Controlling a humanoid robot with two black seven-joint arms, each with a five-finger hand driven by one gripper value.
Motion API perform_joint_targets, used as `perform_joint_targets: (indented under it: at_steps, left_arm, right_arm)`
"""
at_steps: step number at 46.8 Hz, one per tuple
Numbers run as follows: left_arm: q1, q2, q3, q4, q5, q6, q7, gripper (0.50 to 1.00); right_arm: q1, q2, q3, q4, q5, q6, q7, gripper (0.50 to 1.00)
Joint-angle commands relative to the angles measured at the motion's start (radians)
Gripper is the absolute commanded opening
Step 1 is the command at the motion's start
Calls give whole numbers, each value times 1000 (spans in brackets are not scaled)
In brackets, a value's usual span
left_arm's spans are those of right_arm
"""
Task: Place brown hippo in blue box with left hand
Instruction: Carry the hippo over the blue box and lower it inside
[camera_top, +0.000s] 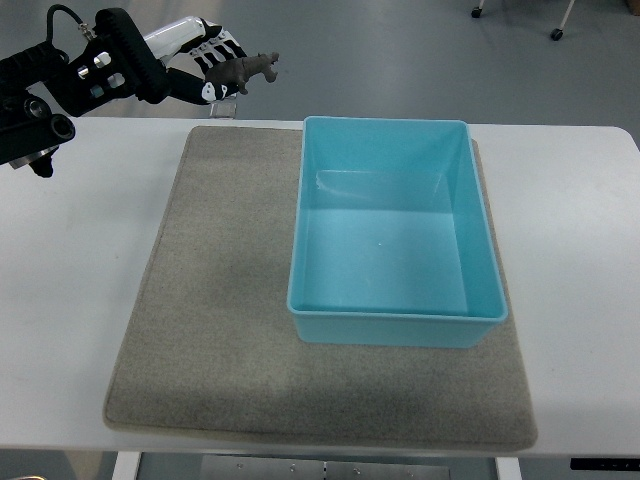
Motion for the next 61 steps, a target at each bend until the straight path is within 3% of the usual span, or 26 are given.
perform_joint_targets:
  at_steps: [1,35,61]
  left_arm:
    - [-11,-41,-16,-4,0,-3,-1,500]
    - [81,-391,-18,8,39,-50,-2,500]
    - [114,-443,71,31,97,-52,-1,500]
  right_arm:
    - [0,0,0,0,1,0,0,936]
    - [0,0,0,0,1,0,0,936]
    - [0,0,0,0,0,0,0,936]
